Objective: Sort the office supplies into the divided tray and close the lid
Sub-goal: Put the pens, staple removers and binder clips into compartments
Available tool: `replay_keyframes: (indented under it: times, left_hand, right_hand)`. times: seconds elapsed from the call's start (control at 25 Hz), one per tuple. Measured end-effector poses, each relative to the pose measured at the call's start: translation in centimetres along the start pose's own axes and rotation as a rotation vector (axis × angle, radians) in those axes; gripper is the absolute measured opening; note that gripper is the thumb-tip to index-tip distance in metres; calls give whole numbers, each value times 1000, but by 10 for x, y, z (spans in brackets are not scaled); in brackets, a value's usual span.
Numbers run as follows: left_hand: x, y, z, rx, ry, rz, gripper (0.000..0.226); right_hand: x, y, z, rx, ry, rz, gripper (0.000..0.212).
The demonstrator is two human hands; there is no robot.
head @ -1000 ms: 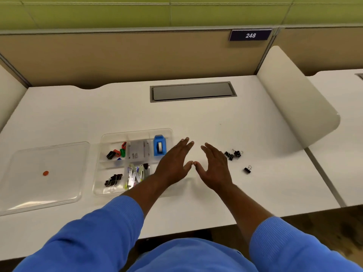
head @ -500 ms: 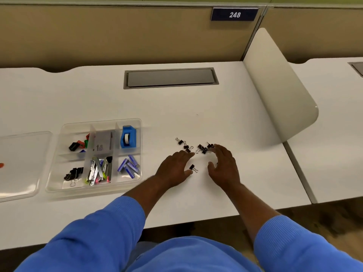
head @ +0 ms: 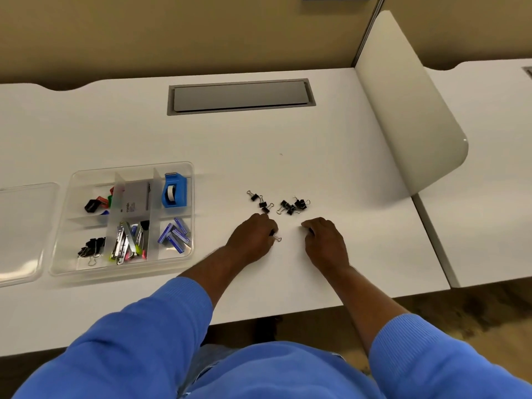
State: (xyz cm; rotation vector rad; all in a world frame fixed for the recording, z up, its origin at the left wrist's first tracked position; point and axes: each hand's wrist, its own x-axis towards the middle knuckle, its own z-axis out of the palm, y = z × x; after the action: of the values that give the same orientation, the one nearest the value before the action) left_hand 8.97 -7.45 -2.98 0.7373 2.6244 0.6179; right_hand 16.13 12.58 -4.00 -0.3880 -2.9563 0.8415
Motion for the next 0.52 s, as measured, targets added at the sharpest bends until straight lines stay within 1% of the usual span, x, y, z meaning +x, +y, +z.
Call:
replay_keyframes:
  times: [0.12,0.28,0.4,0.52]
  left_hand:
    - [-4,2,-3,-32,31,-22,4]
    - [-15,1,-12,-121,86,-79,3]
    - [-25,-7,-31,-190,189,-81,20]
    - [-37,-25,-58,-178,263,-56,21]
  right_hand:
    - [2,-3,3,9,-26,-33,34]
    - [7,-23,6,92,-57,-51,32]
    - [14,-52,11,146,-27,-124,25]
    - [24,-94,18,178,-18,-235,23]
